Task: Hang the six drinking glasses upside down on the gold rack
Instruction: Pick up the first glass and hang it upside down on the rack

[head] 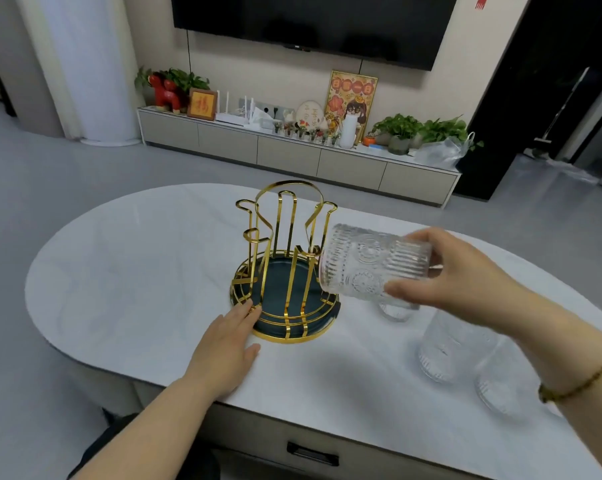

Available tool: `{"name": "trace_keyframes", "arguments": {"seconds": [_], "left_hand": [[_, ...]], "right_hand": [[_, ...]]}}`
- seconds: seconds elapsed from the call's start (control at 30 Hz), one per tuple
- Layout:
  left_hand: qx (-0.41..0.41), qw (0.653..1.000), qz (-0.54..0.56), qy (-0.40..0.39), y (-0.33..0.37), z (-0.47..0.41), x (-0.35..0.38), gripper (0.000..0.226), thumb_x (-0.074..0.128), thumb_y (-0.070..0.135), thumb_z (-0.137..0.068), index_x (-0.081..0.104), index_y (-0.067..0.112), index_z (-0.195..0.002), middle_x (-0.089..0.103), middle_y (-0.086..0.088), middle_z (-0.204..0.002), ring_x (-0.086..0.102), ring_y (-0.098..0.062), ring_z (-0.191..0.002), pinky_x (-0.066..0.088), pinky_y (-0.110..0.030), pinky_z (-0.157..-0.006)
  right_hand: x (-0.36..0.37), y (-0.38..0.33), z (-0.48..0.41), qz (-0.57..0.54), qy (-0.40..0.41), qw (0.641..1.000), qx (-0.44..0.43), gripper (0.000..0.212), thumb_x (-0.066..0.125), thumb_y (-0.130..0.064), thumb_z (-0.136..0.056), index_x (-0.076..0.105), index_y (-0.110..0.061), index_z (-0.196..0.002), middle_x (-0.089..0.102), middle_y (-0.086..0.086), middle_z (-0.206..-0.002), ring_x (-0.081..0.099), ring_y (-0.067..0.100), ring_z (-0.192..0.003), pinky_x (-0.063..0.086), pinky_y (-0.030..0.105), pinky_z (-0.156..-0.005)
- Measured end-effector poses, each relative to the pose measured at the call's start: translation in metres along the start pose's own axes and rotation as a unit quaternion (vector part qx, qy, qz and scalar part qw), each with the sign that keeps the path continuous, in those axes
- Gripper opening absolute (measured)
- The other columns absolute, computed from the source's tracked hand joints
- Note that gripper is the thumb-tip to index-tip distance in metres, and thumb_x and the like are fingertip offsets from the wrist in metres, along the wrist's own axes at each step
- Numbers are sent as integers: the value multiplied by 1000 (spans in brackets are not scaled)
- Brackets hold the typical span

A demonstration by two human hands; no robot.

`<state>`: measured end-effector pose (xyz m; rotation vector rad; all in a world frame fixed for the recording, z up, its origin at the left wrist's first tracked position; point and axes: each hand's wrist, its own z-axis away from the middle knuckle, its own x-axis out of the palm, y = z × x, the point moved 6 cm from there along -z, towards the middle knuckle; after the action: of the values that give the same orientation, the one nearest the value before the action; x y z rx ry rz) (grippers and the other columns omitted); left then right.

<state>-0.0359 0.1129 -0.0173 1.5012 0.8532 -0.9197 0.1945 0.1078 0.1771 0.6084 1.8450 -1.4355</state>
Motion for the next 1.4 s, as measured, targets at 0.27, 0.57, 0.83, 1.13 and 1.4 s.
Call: {"name": "trace_keyframes", "arguments": {"seconds": [0.27,0.57,0.83,1.13,1.4], "left_hand": [[-15,999,33,14,-11,-3,-5,56,39,24,-94,9,22,-141,7,2,-155,8,-15,-142,5,-31,-115],[-1,999,54,-5,-13,-4,-5,59,41,23,-93,8,24,-141,5,4,-155,8,-13,-141,2,-32,-116],[4,998,64,1,-16,-4,-6,58,43,23,-92,11,26,-141,7,6,-155,10,-12,-141,2,-31,-116],[10,997,72,-3,-14,-5,-8,61,45,23,-91,11,26,-141,6,5,-155,9,-12,-141,1,-31,-116],[10,997,72,-1,-14,-5,-7,63,48,24,-90,12,25,-141,7,6,-155,11,-11,-141,1,-31,-116]], "right_hand": [[17,-37,-41,85,-26,996,-25,69,72,-36,-62,37,-21,-120,45,-5,-102,46,11,-84,34,11,-55],[48,-41,-73,107,-45,993,-24,77,72,-32,-65,31,-15,-128,44,7,-132,42,15,-93,36,14,-55],[78,-45,-91,131,-82,987,-33,78,71,-30,-67,30,-10,-130,43,9,-134,44,19,-105,37,25,-74],[94,-43,-99,143,-103,984,-30,75,69,-31,-68,32,-10,-130,42,10,-136,42,25,-119,38,29,-86],[100,-36,-99,131,-123,984,-19,71,65,-32,-72,32,-10,-131,41,10,-138,40,25,-123,36,28,-86]]}}
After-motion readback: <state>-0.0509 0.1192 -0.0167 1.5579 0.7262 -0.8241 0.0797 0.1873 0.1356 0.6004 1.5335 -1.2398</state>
